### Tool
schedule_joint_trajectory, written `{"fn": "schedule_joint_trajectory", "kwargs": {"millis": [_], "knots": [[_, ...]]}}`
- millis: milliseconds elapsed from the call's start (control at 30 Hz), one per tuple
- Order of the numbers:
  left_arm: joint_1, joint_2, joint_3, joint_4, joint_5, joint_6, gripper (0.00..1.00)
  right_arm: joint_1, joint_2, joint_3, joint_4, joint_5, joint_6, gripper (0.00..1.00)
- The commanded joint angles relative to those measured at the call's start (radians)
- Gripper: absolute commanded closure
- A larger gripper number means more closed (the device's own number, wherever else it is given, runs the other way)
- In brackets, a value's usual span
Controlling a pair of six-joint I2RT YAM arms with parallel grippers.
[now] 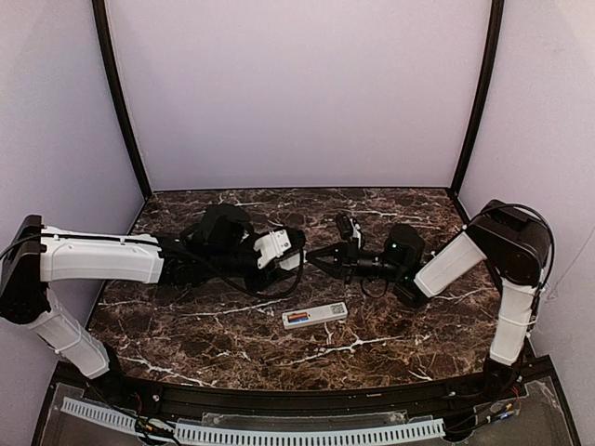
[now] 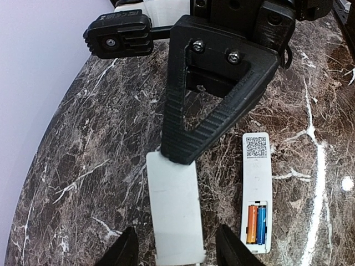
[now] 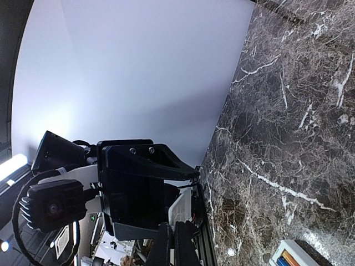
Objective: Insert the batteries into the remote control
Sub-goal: Pass from the right arm to the left, then place the battery cover on the remote control without the battery cover.
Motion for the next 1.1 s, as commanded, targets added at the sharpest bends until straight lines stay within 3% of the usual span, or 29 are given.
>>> {"fn": "schedule_joint_trajectory", "kwargs": {"millis": [0, 267, 300, 333, 400, 467, 567, 700, 900, 1067], "knots": [[-0.004, 0.013, 0.036, -0.048, -0.002, -0.001, 0.54, 0.012, 0.009, -0.006, 0.164, 0.007, 0.006, 1.0], [-0.005, 0.018, 0.045, -0.082, -0.001, 0.007, 0.78, 0.012, 0.036, -0.011, 0.203, 0.003, 0.032, 1.0], [-0.004, 0.016, 0.045, -0.086, -0.002, 0.007, 0.81, 0.012, 0.037, -0.008, 0.2, -0.002, 0.034, 0.97], [-0.004, 0.016, 0.046, -0.096, 0.004, 0.008, 0.84, 0.012, 0.035, -0.008, 0.189, -0.002, 0.03, 0.85], [-0.005, 0.008, 0.044, -0.111, 0.021, 0.011, 0.87, 0.009, 0.022, -0.014, 0.151, -0.004, 0.006, 0.73], [-0.005, -0.002, 0.04, -0.133, 0.037, 0.013, 0.91, -0.001, -0.001, -0.024, 0.092, -0.005, -0.028, 0.54], [-0.004, -0.019, 0.026, -0.165, 0.073, 0.009, 0.93, -0.025, -0.045, -0.056, 0.014, -0.01, -0.084, 0.48], [-0.003, -0.018, 0.015, -0.249, 0.152, 0.019, 0.94, -0.056, -0.132, -0.093, -0.195, -0.019, -0.226, 0.48], [-0.004, 0.04, 0.046, -0.386, 0.223, 0.053, 0.93, -0.054, -0.284, -0.057, -0.732, 0.063, -0.59, 0.48], [-0.005, 0.094, 0.074, -0.432, 0.257, 0.051, 0.91, -0.05, -0.322, -0.02, -0.965, 0.123, -0.754, 0.43]]}}
